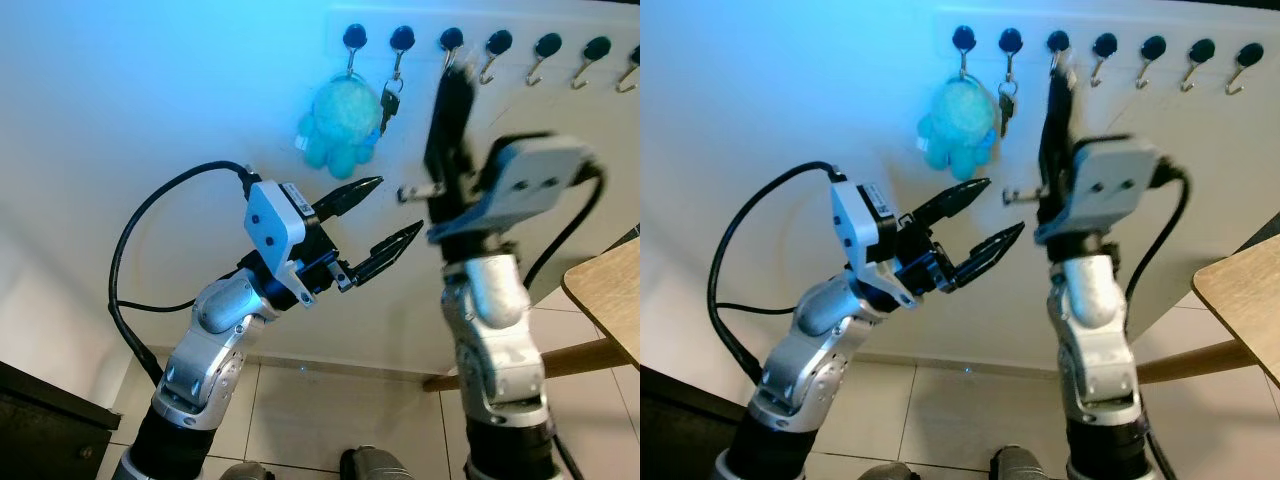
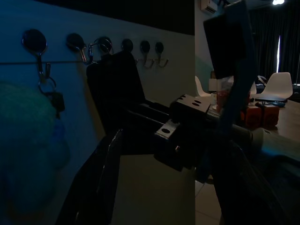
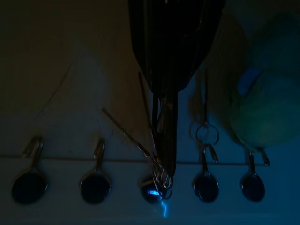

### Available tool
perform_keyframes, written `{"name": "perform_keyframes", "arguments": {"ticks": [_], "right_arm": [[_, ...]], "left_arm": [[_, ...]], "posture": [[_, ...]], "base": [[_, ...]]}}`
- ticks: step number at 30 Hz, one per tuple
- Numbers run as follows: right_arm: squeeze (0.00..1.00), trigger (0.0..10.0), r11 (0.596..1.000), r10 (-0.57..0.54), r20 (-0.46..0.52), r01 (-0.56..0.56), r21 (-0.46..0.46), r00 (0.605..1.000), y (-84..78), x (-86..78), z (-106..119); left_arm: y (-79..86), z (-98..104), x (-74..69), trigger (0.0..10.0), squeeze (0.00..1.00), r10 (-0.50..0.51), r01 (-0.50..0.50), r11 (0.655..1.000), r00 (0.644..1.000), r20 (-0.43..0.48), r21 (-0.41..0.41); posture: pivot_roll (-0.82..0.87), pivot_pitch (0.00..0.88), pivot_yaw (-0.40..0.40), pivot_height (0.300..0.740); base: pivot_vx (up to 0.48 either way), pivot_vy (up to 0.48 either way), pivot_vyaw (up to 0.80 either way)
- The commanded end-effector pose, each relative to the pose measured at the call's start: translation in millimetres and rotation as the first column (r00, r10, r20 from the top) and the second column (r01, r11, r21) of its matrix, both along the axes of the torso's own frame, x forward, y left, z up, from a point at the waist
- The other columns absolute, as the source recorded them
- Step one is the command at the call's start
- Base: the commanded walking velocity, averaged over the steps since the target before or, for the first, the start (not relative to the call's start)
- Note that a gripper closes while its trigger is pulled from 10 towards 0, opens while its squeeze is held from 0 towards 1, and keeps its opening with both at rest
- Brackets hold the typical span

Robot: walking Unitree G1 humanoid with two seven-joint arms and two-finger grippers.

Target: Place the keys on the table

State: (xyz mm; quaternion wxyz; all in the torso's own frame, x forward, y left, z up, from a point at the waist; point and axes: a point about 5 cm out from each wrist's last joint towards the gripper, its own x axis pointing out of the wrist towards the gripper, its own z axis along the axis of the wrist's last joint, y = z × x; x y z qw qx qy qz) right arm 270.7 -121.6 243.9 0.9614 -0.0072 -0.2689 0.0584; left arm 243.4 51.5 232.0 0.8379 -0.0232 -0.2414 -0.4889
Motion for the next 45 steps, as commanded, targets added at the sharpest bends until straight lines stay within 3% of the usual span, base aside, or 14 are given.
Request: {"name": "perform_keyframes", "arguments": {"ticks": [1, 11, 12, 15, 16, 20, 21, 35, 36, 40, 41, 42, 43, 45], "right_arm": [[0.00, 10.0, 0.999, 0.033, -0.111, -0.036, -0.027, 0.993, 6.0, 1.8, -25], [0.00, 10.0, 1.000, 0.002, -0.120, -0.004, -0.019, 0.993, -0.6, 3.7, -29], [0.67, 10.0, 1.000, -0.003, -0.112, 0.001, -0.020, 0.994, -1.4, 3.3, -28], [0.67, 10.0, 1.000, -0.010, -0.103, 0.007, -0.021, 0.995, -2.2, 3.0, -28], [1.00, 10.0, 1.000, -0.011, -0.094, 0.009, -0.023, 0.996, -2.6, 2.4, -27], [1.00, 10.0, 0.999, -0.027, -0.068, 0.025, -0.027, 0.997, -3.9, 0.5, -24], [0.00, 10.0, 0.999, -0.030, -0.060, 0.028, -0.030, 0.998, -4.1, -0.2, -24], [0.04, 10.0, 0.997, -0.051, 0.097, 0.056, -0.045, 0.994, -3.9, -9.0, -2], [1.00, 10.0, 0.997, -0.060, 0.097, 0.064, -0.046, 0.994, -4.8, -8.4, -2], [1.00, 10.0, 0.995, -0.078, 0.081, 0.083, -0.057, 0.994, -6.3, -4.3, -2], [0.64, 10.0, 0.995, -0.083, 0.075, 0.087, -0.056, 0.994, -6.8, -3.2, -3], [0.64, 10.0, 0.995, -0.083, 0.075, 0.087, -0.056, 0.994, -6.8, -3.2, -3], [0.00, 10.0, 0.993, -0.094, 0.063, 0.098, -0.059, 0.994, -8.1, -1.3, -4], [0.00, 10.0, 0.990, -0.124, 0.042, 0.127, -0.059, 0.991, -13.1, 2.8, -8]], "left_arm": [[-1.0, -3, -2.1, 10.0, 0.00, -0.006, 0.005, 1.000, 1.000, 0.004, 0.027], [-1.3, -1, -1.4, 10.0, 0.00, -0.004, 0.004, 1.000, 1.000, 0.006, 0.024], [-1.2, -1, -1.4, 10.0, 0.00, -0.004, 0.004, 1.000, 1.000, 0.006, 0.024], [-1.2, -1, -1.4, 10.0, 0.00, -0.004, 0.004, 1.000, 1.000, 0.007, 0.023], [-1.2, -1, -1.5, 10.0, 0.00, -0.003, 0.003, 1.000, 1.000, 0.007, 0.023], [-1.0, -1, -1.8, 10.0, 0.00, -0.002, 0.002, 1.000, 1.000, 0.006, 0.021], [-1.1, -2, -1.9, 10.0, 0.00, -0.003, 0.003, 1.000, 1.000, 0.006, 0.021], [-1.3, -2, -3.0, 10.0, 0.00, -0.008, 0.008, 1.000, 1.000, 0.006, 0.021], [-1.4, -2, -3.1, 10.0, 0.00, -0.009, 0.009, 1.000, 1.000, 0.006, 0.020], [-1.7, -2, -3.4, 10.0, 0.00, -0.010, 0.010, 1.000, 1.000, 0.005, 0.019], [-1.7, -2, -3.6, 10.0, 0.00, -0.010, 0.010, 1.000, 1.000, 0.005, 0.019], [-1.7, -2, -3.6, 10.0, 0.00, -0.010, 0.010, 1.000, 1.000, 0.005, 0.019], [-2.0, -2, -3.7, 10.0, 0.00, -0.010, 0.010, 1.000, 1.000, 0.005, 0.020], [-2.2, -2, -3.7, 10.0, 0.00, -0.008, 0.008, 1.000, 1.000, 0.004, 0.021]], "posture": [[0.03, 0.120, -0.001, 0.740], [0.03, 0.120, 0.001, 0.740], [0.03, 0.120, 0.001, 0.740], [0.03, 0.120, 0.001, 0.740], [0.03, 0.121, 0.001, 0.740], [0.03, 0.120, 0.002, 0.740], [0.03, 0.121, 0.002, 0.740], [0.03, 0.115, 0.003, 0.740], [0.03, 0.115, 0.002, 0.740], [0.03, 0.115, 0.002, 0.740], [0.03, 0.115, 0.002, 0.740], [0.03, 0.115, 0.002, 0.740], [0.03, 0.117, -0.001, 0.740], [0.03, 0.121, -0.002, 0.740]], "base": [[0.000, 0.000, 0.00], [0.000, 0.000, 0.00], [0.000, 0.000, 0.00], [0.000, 0.000, 0.00], [0.000, 0.000, 0.00], [0.000, 0.000, 0.00], [0.000, 0.000, 0.00], [0.000, 0.000, 0.00], [0.000, 0.000, 0.00], [0.000, 0.000, 0.00], [0.000, 0.000, 0.00], [0.000, 0.000, 0.00], [0.000, 0.000, 0.00], [0.000, 0.000, 0.00]]}}
